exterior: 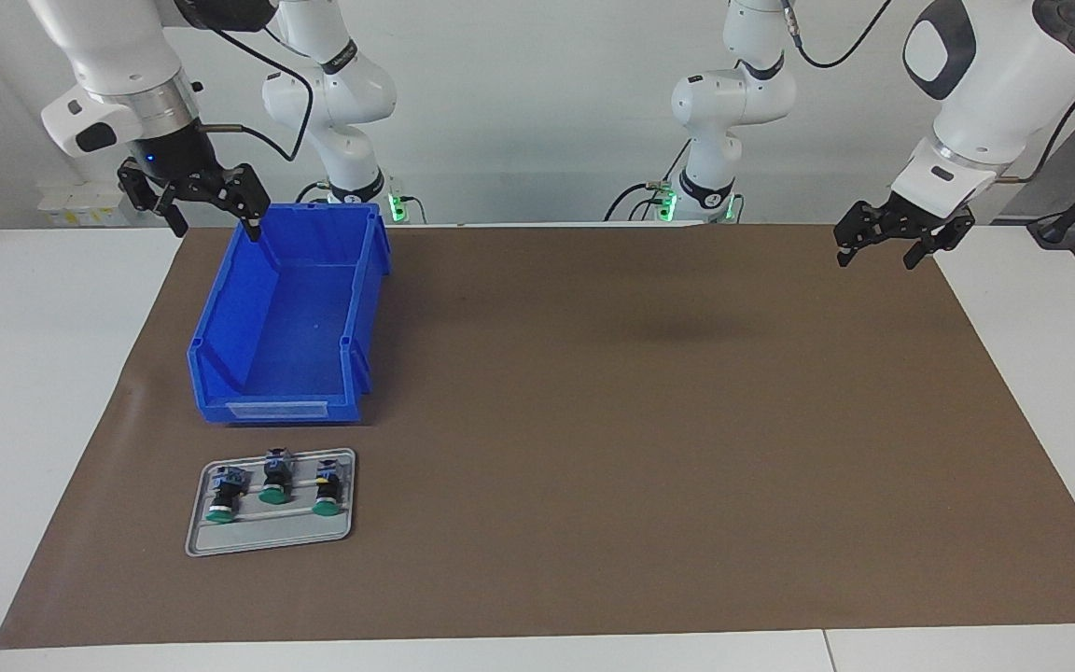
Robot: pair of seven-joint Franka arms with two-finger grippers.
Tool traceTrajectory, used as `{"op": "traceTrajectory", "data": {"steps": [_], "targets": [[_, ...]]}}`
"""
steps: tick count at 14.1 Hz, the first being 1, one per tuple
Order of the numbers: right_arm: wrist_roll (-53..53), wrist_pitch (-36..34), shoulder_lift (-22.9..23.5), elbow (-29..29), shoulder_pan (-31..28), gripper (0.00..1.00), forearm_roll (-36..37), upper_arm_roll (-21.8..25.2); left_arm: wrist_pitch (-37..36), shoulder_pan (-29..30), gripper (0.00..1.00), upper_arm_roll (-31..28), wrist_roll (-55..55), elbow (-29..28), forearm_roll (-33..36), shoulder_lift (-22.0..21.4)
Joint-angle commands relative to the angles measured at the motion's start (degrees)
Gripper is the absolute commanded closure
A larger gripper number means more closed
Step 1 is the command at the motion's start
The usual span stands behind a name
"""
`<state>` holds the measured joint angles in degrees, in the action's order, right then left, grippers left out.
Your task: Place and press button with both arms
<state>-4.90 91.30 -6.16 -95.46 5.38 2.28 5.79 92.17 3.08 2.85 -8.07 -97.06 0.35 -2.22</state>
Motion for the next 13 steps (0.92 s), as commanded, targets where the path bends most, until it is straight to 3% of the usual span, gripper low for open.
{"op": "traceTrajectory", "data": {"steps": [1, 5, 10, 13], "targets": [[0.42, 5.62, -0.87, -4.36, -0.63, 0.00, 0.53, -0.35, -0.06, 0.44, 0.00, 0.23, -0.81, -0.85, 0.61, -1.03], [2.69, 16.17, 5.88, -3.86, -1.33, 0.00, -0.08, -0.35, -0.06, 0.53, 0.00, 0.23, -0.81, -0.85, 0.61, -1.03], [7.09, 37.76, 24.24, -2.18, -1.86, 0.00, -0.17, -0.52, -0.06, 0.53, 0.00, 0.23, -0.81, -0.85, 0.61, -1.03], [7.53, 44.39, 29.36, -3.32, -1.86, 0.00, -0.43, -0.61, -0.06, 0.44, 0.00, 0.23, -0.81, -0.85, 0.61, -1.03]]}}
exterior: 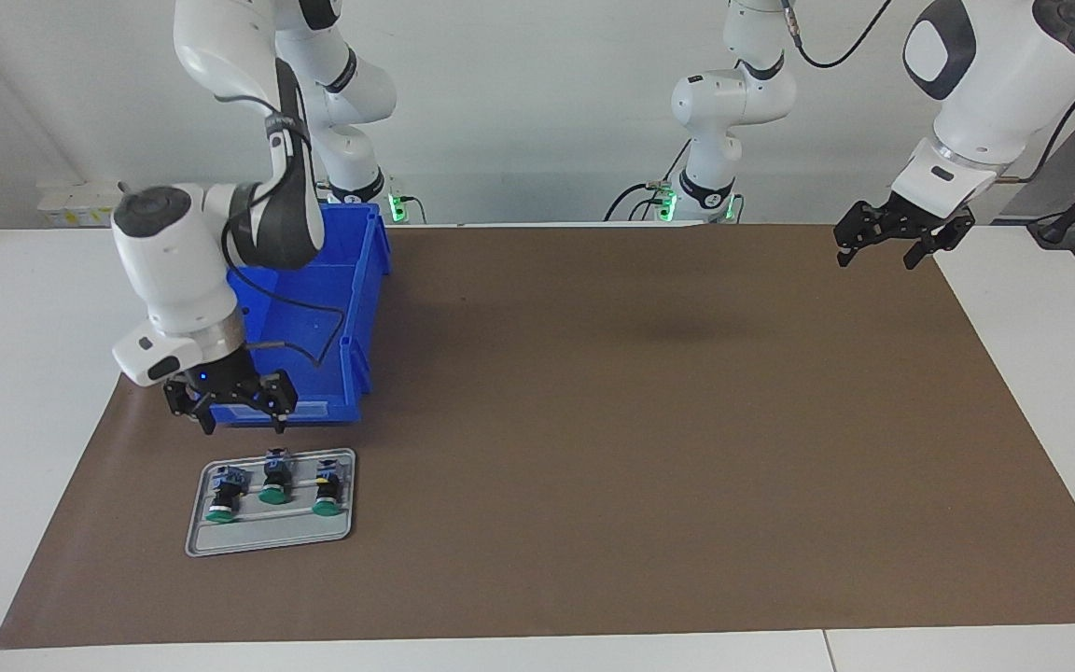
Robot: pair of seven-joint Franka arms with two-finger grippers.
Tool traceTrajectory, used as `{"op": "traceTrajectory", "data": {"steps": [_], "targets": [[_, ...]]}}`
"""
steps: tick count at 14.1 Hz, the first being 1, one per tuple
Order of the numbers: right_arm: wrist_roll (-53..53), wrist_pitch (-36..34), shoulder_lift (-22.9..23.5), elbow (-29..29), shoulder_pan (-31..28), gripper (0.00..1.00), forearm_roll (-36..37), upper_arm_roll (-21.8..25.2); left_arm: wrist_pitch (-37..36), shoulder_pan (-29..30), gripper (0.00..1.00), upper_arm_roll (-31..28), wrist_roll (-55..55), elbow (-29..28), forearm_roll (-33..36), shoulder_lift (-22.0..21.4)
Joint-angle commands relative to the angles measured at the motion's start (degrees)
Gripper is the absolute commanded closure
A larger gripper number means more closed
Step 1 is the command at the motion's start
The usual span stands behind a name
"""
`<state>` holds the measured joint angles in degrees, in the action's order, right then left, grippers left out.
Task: Place and press button with both arms
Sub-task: 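Reach the right gripper to the metal tray and grasp a button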
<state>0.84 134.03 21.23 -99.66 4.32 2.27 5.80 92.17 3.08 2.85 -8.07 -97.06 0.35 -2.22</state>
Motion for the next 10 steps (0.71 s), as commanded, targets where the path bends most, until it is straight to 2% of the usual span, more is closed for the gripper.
{"op": "traceTrajectory", "data": {"steps": [1, 5, 8, 10], "targets": [[2.75, 2.11, 2.58, -0.35, -0.89, 0.00, -0.51, -0.52, -0.06, 0.52, 0.00, 0.22, -0.81, -0.77, 0.61, -1.03], [3.11, 6.95, 4.96, -3.35, -1.68, 0.02, -0.60, -0.61, -0.06, 0.44, 0.00, 0.22, -0.81, -0.85, 0.61, -1.03], [3.29, 7.04, 6.10, -3.35, -1.68, 0.10, -2.71, -0.79, -0.06, 0.43, 0.00, 0.22, -0.81, -0.85, 0.61, -1.03], [4.60, 7.30, 6.63, -3.35, -1.77, 0.21, -2.71, -0.79, -0.06, 0.44, 0.00, 0.22, -0.81, -0.85, 0.61, -1.03]]}}
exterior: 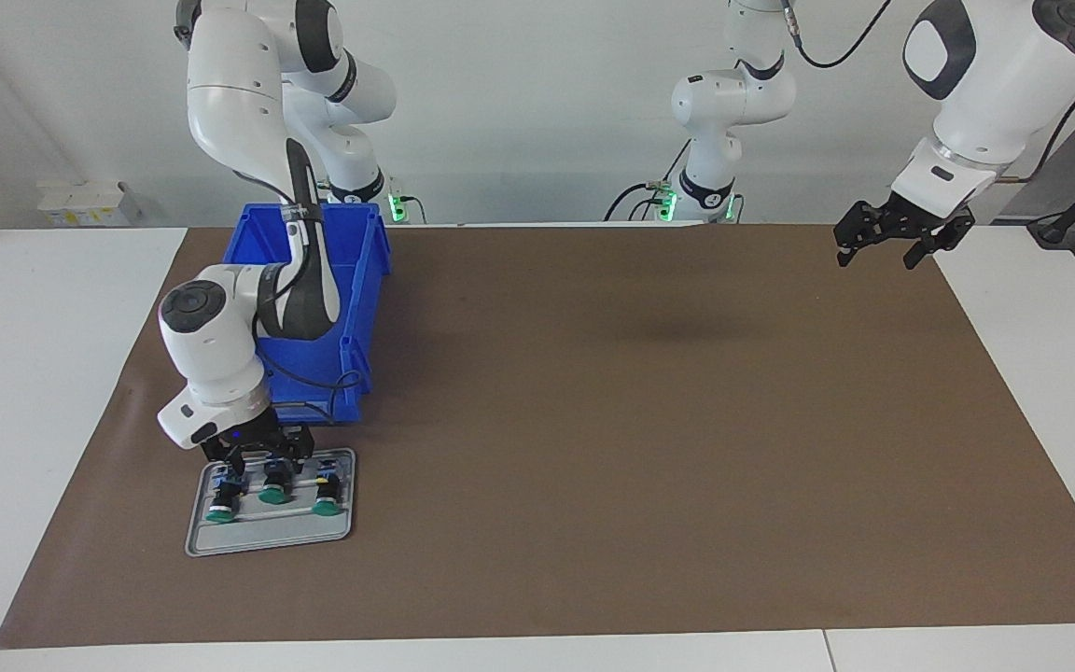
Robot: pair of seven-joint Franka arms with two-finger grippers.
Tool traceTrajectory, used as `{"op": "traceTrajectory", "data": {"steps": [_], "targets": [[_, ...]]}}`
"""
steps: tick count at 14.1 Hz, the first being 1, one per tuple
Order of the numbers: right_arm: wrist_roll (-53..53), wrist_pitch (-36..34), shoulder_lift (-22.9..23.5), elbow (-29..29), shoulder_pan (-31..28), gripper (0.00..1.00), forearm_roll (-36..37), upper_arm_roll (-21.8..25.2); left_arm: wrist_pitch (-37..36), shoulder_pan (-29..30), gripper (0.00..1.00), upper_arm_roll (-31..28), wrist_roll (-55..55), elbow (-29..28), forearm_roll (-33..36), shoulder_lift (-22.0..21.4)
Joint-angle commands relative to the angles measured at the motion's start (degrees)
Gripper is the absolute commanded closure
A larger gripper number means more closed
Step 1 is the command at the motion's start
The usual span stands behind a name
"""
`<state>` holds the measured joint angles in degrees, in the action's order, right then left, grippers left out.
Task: Place and press button with both arms
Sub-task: 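Reach the right gripper to the metal tray and grasp a button, then carry the button with the right gripper to the table center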
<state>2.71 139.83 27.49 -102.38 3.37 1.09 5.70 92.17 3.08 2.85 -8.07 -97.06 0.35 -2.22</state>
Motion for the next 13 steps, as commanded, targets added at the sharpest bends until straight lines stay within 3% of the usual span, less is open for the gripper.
{"op": "traceTrajectory", "data": {"steps": [1, 2, 3, 4, 8, 13], "targets": [[3.44, 2.54, 0.72, -0.71, -0.82, 0.29, -1.53, -0.69, -0.06, 0.43, 0.00, 0.22, -0.81, -0.85, 0.61, -1.03], [4.14, 3.25, 1.25, -0.71, -0.82, 0.42, -1.53, -0.69, -0.06, 0.52, 0.00, 0.22, -0.81, -0.85, 0.61, -1.03], [4.32, 3.95, 1.60, -0.71, -0.82, 0.76, -1.53, -0.69, -0.06, 0.43, 0.00, 0.22, -0.81, -0.85, 0.61, -1.03], [3.98, 4.74, 1.87, -0.62, -0.73, 1.00, -1.61, -0.69, -0.06, 0.43, 0.00, 0.22, -0.81, -0.85, 0.61, -1.03], [-0.15, 0.82, 1.61, 4.19, -0.12, 1.00, -2.23, -0.52, -0.06, 0.52, 0.00, 0.22, -0.81, -0.85, 0.61, -1.03], [-21.36, -18.94, 0.55, 19.21, 0.41, 1.00, -2.41, -0.86, -0.06, 0.52, 0.00, 0.22, -0.81, -0.85, 0.61, -1.03]]}}
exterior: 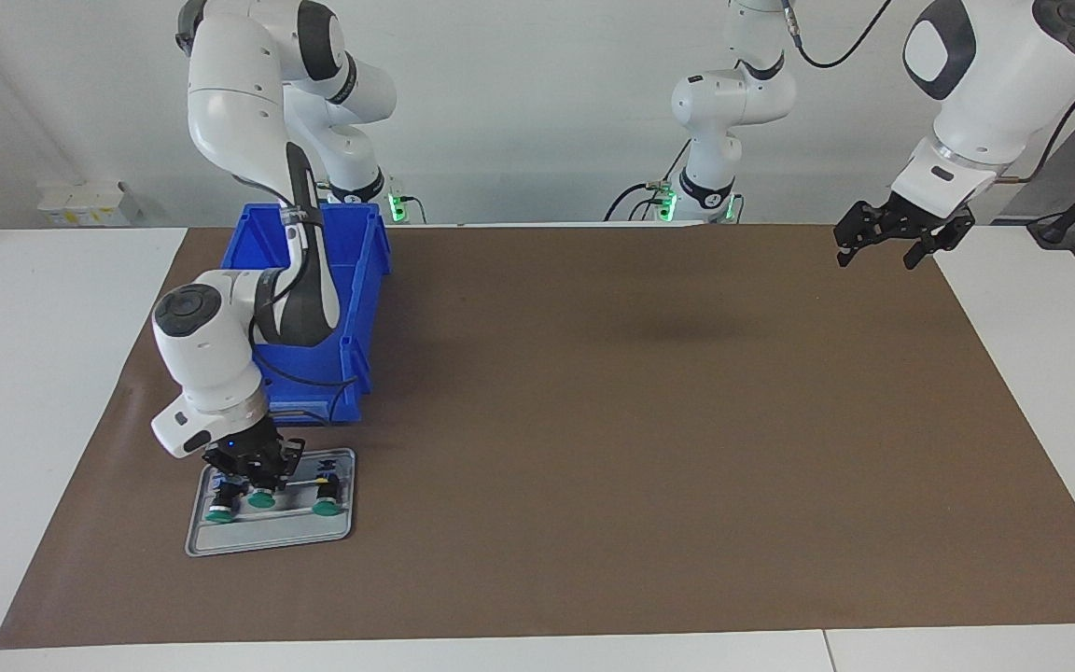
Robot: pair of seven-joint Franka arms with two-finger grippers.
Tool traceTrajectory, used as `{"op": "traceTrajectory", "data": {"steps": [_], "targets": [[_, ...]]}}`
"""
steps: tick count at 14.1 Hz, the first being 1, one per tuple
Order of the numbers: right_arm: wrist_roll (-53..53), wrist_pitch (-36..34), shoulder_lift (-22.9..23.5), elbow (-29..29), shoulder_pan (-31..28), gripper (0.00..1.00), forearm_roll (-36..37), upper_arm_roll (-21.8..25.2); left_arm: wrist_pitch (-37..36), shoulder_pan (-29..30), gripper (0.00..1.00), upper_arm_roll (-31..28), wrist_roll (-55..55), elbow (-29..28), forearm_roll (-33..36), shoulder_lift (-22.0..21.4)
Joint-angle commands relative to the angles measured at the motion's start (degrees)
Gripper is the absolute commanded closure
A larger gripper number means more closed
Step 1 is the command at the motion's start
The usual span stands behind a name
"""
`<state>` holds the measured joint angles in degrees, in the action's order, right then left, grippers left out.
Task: Place and press button with both arms
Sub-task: 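Carry the button with the right gripper to the table center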
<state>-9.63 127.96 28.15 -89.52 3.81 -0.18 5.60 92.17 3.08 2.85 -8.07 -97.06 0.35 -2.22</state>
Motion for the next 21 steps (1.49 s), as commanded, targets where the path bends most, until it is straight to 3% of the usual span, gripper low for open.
{"op": "traceTrajectory", "data": {"steps": [1, 6, 11, 13, 16, 18, 21], "targets": [[-16.40, -10.33, -0.20, 8.55, 0.23, 1.00, -1.14, -1.20, -0.06, 0.43, 0.00, 0.22, -0.81, -0.77, 0.61, -1.03], [-60.07, -15.55, -3.54, 9.90, 10.92, 1.00, -0.96, -1.38, -0.06, 0.52, 0.00, 0.22, -0.81, -0.77, 0.61, -1.03], [-95.86, -13.27, -3.28, 7.88, 28.15, 1.00, -0.79, -1.47, -0.06, 0.43, 0.00, 0.22, -0.81, -0.77, 0.61, -1.03], [-109.83, -9.24, -2.23, 7.70, 33.18, 1.00, -0.87, -1.47, -0.06, 0.52, 0.00, 0.22, -0.81, -0.85, 0.61, -1.03], [-121.30, -7.47, 4.60, 10.58, 40.38, 1.00, -0.17, -1.47, -0.06, 0.43, 0.00, 0.22, -0.81, -0.85, 0.61, -1.03], [-126.14, -2.74, 8.75, 11.65, 43.46, 1.00, 0.00, -1.47, -0.06, 0.52, 0.00, 0.22, -0.81, -0.85, 0.61, -1.03], [-127.74, 2.64, 9.73, 10.69, 45.06, 1.00, -0.96, -1.55, -0.06, 0.43, 0.00, 0.22, -0.81, -0.85, 0.61, -1.03]]}}
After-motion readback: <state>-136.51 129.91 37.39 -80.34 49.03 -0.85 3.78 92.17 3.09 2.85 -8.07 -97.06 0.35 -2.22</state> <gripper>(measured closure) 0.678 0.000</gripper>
